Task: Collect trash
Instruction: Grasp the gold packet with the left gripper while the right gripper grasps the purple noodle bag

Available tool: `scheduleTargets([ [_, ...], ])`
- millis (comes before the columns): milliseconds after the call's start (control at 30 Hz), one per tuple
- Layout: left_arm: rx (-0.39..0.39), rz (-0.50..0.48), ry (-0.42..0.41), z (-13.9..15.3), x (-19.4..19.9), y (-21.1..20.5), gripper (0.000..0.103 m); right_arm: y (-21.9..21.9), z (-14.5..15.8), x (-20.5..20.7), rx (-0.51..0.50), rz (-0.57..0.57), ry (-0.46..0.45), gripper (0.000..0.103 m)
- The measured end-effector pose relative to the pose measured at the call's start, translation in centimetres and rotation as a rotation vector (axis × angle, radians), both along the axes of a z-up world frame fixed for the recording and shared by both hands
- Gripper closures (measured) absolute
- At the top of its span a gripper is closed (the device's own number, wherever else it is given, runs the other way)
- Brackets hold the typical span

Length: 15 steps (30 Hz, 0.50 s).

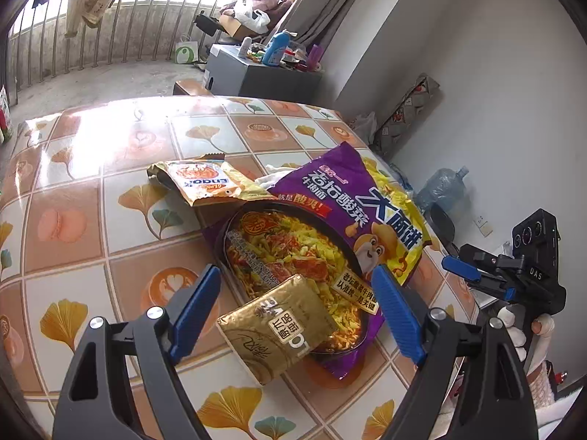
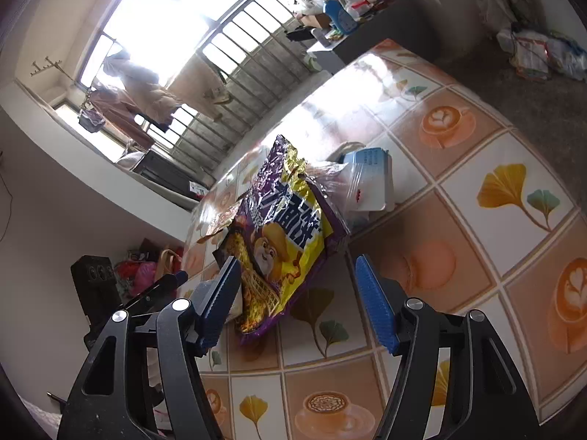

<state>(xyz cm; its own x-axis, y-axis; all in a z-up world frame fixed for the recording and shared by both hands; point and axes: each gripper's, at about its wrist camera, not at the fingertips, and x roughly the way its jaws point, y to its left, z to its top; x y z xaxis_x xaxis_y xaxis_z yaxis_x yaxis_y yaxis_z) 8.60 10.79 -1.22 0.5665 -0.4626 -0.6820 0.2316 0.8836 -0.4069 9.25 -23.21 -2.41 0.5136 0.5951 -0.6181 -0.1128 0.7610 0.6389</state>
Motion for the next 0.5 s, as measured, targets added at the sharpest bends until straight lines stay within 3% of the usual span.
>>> scheduleTargets([
  [167, -0.032, -0.003, 0.024, -0.9, 0.4, 0.6, 0.021, 0.8, -0.3, 0.9, 0.024, 0.011, 0.041, 0.056],
  [300, -0.021, -0.066, 0.018, -1.2, 0.3, 0.1, 0.021, 0.9, -0.4, 1.4, 0.034, 0.017, 0.064, 0.063],
  [500, 0.11, -0.146, -0.018, -1.7, -0.4, -1.6, 0.016, 0.7, -0.9, 1.5, 0.045, 0.021, 0.087, 0.064],
])
